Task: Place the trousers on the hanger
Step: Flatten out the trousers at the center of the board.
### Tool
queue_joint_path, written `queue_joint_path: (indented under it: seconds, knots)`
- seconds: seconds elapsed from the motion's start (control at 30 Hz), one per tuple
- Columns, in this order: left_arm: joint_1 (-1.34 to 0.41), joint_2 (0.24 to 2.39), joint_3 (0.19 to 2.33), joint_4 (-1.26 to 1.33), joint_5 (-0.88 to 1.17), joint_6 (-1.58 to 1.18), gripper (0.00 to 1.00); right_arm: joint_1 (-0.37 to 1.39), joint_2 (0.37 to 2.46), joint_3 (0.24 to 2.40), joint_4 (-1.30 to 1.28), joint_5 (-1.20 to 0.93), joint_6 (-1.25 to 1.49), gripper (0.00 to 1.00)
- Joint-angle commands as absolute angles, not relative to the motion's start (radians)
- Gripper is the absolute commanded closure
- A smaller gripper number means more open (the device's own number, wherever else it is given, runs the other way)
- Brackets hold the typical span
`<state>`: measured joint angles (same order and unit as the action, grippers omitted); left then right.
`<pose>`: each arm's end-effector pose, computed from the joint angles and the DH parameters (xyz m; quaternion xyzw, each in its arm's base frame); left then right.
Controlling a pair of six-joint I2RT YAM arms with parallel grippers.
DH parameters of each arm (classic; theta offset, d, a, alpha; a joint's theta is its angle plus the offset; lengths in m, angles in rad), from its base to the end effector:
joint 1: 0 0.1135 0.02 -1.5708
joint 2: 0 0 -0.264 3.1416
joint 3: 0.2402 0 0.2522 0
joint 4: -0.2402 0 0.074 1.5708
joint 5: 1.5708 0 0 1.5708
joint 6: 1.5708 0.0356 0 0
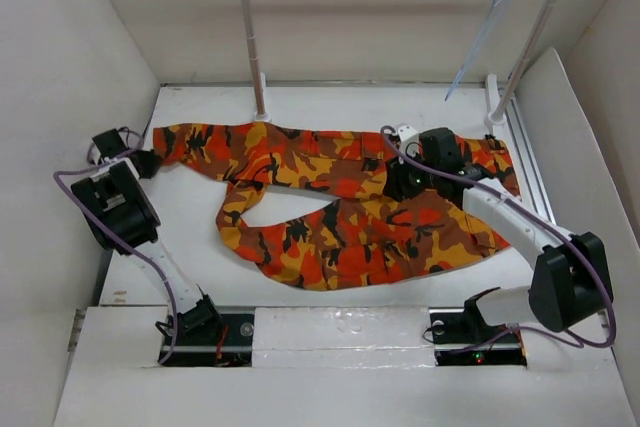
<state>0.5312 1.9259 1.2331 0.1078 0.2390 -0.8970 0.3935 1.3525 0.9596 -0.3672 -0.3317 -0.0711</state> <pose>0.3743 0.2101 0.1908 -0.5302 0.6979 -0.1887 0.4429 0.2635 0.1219 0.2587 -0.2720 0.8670 0.2122 0.3595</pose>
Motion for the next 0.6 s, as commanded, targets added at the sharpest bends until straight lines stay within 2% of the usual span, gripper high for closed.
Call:
queue_joint_path:
  seconds: [0.0, 0.03, 0.1, 0.13, 0.23, 0.37, 0.47, 0.5, 0.57]
  knots:
    - [0.522, 1.914, 1.232, 0.197, 0.339, -0.927, 1.00, 0.391, 1.312, 0.950, -0.385, -0.316, -0.058, 0.56]
    - [0.522, 1.919, 1.245, 0.171, 0.327, -0.919, 0.96, 0.391, 1.304, 0.950, -0.388, -0.316, -0.057, 0.56]
    - [0.522, 1.908, 1.272, 0.103, 0.295, -0.894, 0.81, 0.391, 1.293, 0.945, -0.388, -0.311, -0.048, 0.56]
    - [0.522, 1.899, 1.276, 0.089, 0.267, -0.882, 0.63, 0.391, 1.284, 0.943, -0.388, -0.308, -0.048, 0.56]
    - [0.522, 1.870, 1.334, -0.027, 0.201, -0.799, 0.37, 0.391, 1.273, 0.940, -0.399, -0.288, -0.041, 0.55]
    - [0.439, 1.778, 1.387, -0.171, 0.049, -0.642, 0.36, 0.391, 1.256, 0.936, -0.400, -0.284, -0.029, 0.54]
    - [0.310, 1.648, 1.352, -0.219, -0.147, -0.533, 0.39, 0.391, 1.236, 0.922, -0.385, -0.308, -0.017, 0.80]
    - [0.222, 1.582, 1.303, -0.224, -0.179, -0.511, 0.41, 0.391, 1.221, 0.916, -0.379, -0.316, -0.009, 0.98]
    - [0.116, 1.533, 1.237, -0.259, -0.227, -0.439, 0.54, 0.409, 1.209, 0.902, -0.368, -0.327, -0.008, 1.00]
